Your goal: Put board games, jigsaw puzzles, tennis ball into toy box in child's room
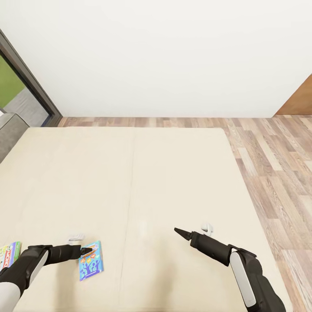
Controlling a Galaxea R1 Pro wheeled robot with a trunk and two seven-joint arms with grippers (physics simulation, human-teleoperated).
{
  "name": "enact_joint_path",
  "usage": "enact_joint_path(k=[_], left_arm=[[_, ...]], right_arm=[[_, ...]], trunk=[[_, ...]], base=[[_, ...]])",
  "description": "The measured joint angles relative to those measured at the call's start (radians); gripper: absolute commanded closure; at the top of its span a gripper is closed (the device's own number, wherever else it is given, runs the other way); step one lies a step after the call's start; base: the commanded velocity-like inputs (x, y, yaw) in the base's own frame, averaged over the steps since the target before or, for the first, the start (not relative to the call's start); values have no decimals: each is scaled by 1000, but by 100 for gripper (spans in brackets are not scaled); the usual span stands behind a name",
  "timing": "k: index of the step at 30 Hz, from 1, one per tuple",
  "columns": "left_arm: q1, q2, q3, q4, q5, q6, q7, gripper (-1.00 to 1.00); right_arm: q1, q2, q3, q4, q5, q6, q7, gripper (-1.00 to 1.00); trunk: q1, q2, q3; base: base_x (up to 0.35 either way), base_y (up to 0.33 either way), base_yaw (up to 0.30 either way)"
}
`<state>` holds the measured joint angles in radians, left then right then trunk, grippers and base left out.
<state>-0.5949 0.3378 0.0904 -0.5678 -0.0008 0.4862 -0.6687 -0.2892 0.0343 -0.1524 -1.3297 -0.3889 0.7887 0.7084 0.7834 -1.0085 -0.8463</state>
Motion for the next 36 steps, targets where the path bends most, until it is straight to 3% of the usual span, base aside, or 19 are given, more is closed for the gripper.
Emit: enact_joint_path(k=[9,23,29,36], left_arm=[[-1,-7,1,28,0,-1,79,-100],[-4,-7,3,86,4,-41,81,-100],[-4,-7,-3,87,5,-70,59,-100],[-4,-7,-8,87,-1,-133,-25,-100]], right_arm=[[0,0,0,0,0,0,0,-100],[0,0,0,0,0,0,0,-100],[0,0,0,0,1,0,-1,-100],[0,0,0,0,2,0,-1,-100]], trunk=[[0,0,0],[0,0,0],[0,0,0],[0,0,0]], base=[[0,0,0],[0,0,0],[0,0,0],[0,0,0]])
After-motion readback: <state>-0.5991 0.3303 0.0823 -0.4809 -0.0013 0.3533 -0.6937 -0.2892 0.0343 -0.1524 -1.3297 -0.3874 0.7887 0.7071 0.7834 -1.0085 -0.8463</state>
